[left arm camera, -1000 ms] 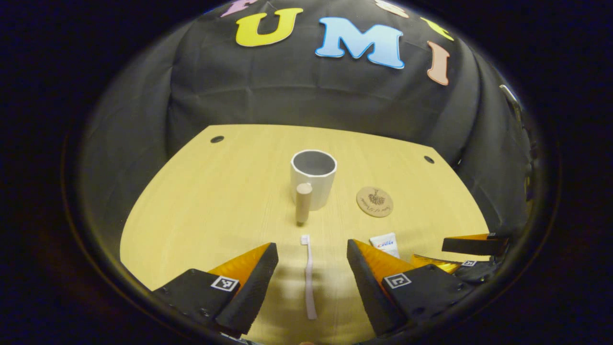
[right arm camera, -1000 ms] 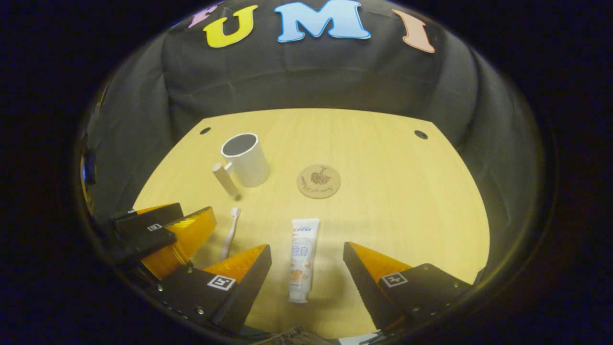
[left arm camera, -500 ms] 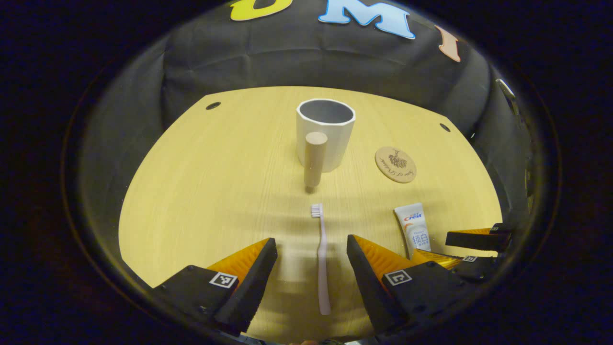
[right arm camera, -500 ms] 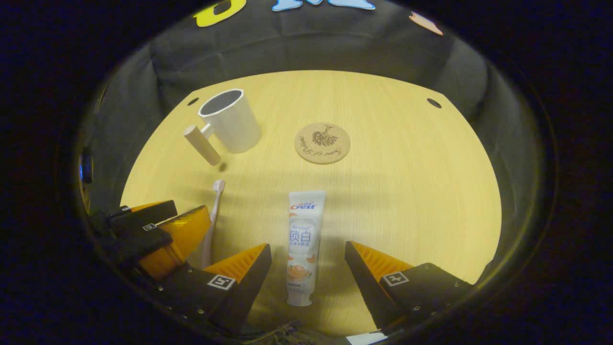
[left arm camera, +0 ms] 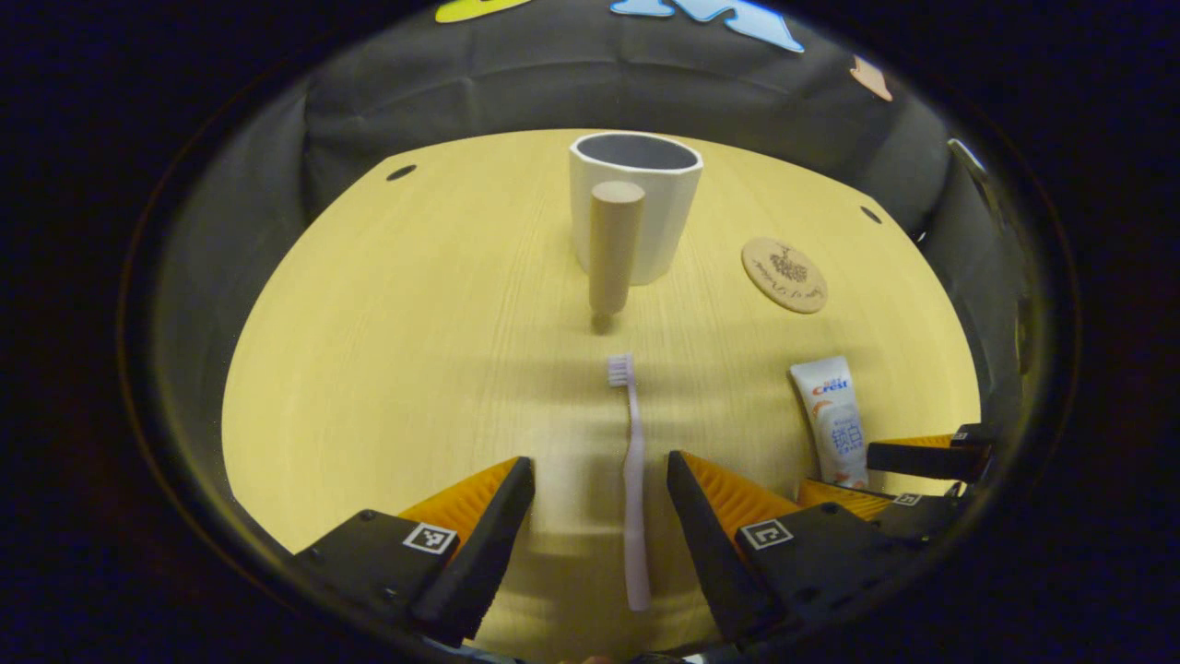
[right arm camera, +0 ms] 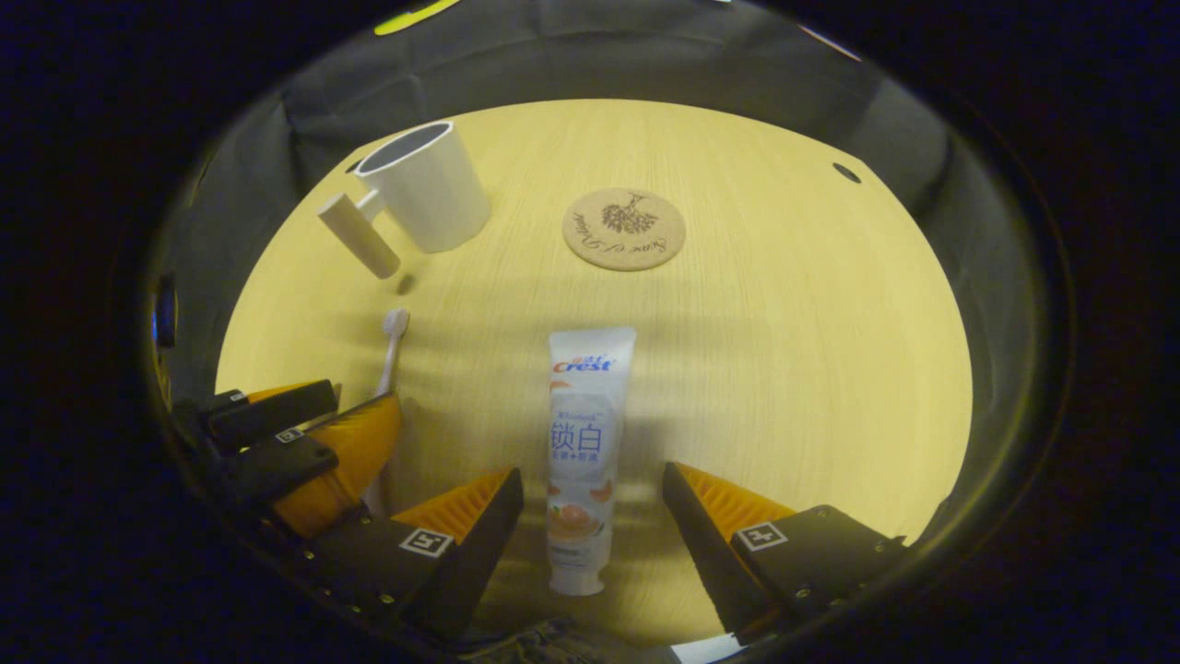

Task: Put the toothbrush and toothpaste on the desktop into the cup, then pick up the cup and place it on the coaster on the desktop.

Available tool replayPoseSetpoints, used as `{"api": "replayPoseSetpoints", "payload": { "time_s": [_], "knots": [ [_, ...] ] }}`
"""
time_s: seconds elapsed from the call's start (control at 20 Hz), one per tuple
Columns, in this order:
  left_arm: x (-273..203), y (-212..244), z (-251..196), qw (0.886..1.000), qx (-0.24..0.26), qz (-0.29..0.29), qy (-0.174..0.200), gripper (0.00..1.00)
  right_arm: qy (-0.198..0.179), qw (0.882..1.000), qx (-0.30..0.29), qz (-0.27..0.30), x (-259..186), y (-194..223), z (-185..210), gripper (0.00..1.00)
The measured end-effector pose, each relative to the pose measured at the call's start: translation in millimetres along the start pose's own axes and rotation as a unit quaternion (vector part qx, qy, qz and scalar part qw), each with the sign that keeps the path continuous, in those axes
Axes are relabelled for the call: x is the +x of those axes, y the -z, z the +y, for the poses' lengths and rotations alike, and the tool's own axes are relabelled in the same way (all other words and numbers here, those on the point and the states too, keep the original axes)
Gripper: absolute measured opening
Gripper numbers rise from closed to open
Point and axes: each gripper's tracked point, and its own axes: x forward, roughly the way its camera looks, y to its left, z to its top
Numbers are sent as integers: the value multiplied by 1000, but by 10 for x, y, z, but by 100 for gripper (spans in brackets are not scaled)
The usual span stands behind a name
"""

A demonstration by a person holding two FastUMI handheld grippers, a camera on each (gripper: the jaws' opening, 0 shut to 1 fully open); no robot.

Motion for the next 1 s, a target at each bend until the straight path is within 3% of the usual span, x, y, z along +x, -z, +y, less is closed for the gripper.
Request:
{"api": "replayPoseSetpoints", "payload": {
  "time_s": [0.3, 0.35, 0.45, 0.5, 0.55, 0.6, 0.65, 0.7, 0.75, 0.8, 0.85, 0.9, 0.95, 1.0],
  "knots": [
    [11, -46, -12, 1000, 9, -5, -11, 94, 13, 1000, -5, 14, 10, 56, -29, 94],
    [24, -33, -17, 1000, 7, -5, -12, 100, 13, 1000, -2, 19, 21, 82, -30, 94],
    [13, -29, -14, 1000, 6, -6, -12, 100, 13, 1000, 0, 19, 22, 68, -30, 96],
    [17, -37, -27, 1000, 7, -7, -11, 87, 14, 1000, 0, 18, 15, 70, -32, 94],
    [13, -28, -20, 1000, 8, -8, -12, 99, 13, 1000, -1, 17, 9, 73, -24, 93],
    [10, -46, -29, 1000, 10, -11, -11, 81, 14, 1000, 0, 18, 5, 72, -36, 89],
    [26, -48, -28, 1000, 10, -13, -12, 76, 14, 1000, 0, 18, 13, 63, -35, 76],
    [31, -42, -21, 1000, 10, -13, -13, 70, 13, 1000, -1, 22, 7, 82, -28, 73],
    [31, -41, -28, 1000, 12, -11, -13, 54, 13, 1000, -1, 25, 7, 71, -30, 73],
    [29, -46, -39, 1000, 13, -10, -11, 66, 16, 999, 14, 32, 35, 101, -54, 56],
    [37, -68, 5, 999, 16, -17, -22, 66, 15, 999, 19, 38, -5, 118, -36, 40],
    [12, -28, -4, 1000, 12, -15, -24, 13, 14, 999, 15, 42, -1, 120, -42, 39],
    [29, -60, -15, 999, 16, -15, -25, 14, 16, 999, 17, 41, -7, 105, -70, 39],
    [28, -60, -14, 999, 21, -11, -26, 14, 15, 999, 26, 41, -25, 114, -46, 25]
  ]
}}
